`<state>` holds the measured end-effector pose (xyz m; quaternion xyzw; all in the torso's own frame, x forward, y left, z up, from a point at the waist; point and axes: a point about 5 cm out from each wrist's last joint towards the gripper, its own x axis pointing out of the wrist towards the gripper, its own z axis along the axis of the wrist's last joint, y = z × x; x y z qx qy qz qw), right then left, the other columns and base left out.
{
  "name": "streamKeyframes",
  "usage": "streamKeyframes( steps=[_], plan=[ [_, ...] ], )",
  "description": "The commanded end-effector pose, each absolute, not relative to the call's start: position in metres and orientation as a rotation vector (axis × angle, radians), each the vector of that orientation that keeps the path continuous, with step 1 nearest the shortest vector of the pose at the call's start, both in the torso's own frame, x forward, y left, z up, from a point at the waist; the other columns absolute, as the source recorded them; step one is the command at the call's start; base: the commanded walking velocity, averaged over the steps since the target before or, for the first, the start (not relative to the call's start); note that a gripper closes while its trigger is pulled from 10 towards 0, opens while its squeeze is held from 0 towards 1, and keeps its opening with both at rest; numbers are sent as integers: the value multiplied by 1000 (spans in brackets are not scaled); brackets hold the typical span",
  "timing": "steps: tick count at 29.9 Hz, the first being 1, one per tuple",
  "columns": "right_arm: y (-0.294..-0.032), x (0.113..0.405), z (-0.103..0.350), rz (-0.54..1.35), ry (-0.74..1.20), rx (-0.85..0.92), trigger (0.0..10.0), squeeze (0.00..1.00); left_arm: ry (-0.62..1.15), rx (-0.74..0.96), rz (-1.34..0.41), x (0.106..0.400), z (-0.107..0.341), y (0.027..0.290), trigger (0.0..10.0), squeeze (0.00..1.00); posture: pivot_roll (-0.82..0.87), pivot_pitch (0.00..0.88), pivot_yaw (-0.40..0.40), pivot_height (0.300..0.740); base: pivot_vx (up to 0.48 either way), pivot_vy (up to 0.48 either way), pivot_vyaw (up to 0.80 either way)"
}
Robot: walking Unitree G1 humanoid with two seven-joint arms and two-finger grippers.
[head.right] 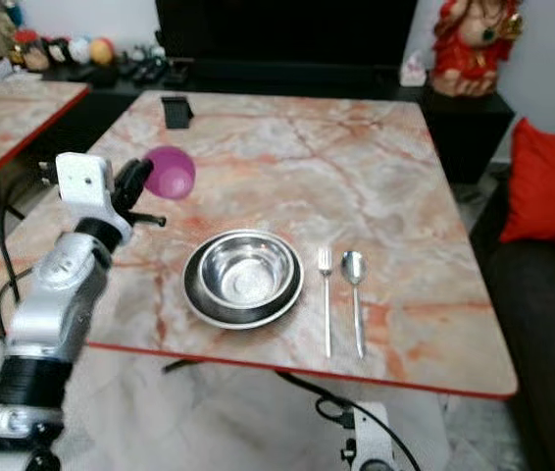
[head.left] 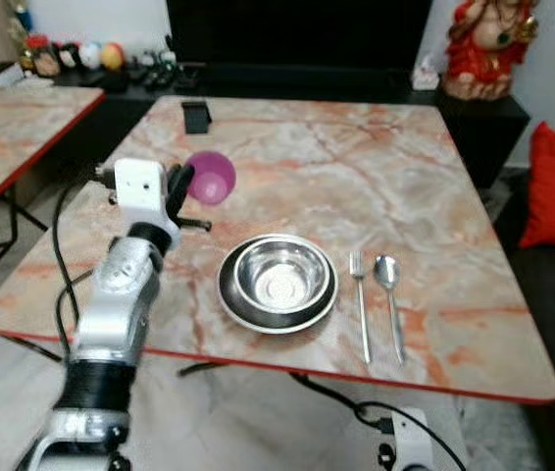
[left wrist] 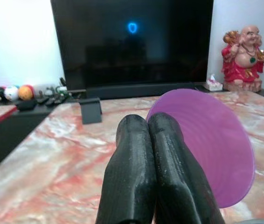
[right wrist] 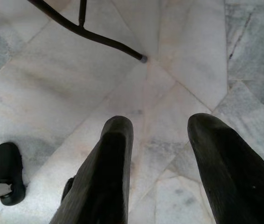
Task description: Setting the table
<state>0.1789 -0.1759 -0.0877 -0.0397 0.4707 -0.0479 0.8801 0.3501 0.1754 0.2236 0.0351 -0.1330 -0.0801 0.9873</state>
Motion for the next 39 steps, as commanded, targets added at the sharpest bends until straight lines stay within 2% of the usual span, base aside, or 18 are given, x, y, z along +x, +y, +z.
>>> streamKeyframes(
  steps=[1,9,15,22,39],
  plan=[
    [-171,179,-88,-84,984,-77,10000,0,-237,75,-165,352,222,177,10000,0,17,0,-17,740,0,0,0],
    [-171,180,-88,-77,984,-83,10000,0,-127,6,-153,373,226,177,10000,0,16,0,-24,740,0,0,0],
    [-172,180,-88,-77,985,-86,10000,0,50,-113,-83,394,220,183,10000,0,13,0,-27,740,0,0,0],
    [-172,180,-88,-74,988,-87,10000,0,192,-194,-48,402,211,179,10000,0,12,0,-29,740,0,0,0],
    [-171,180,-88,-67,992,-86,10000,0,278,-272,-51,407,202,162,10000,0,18,0,-28,740,0,0,0]
  ],
)
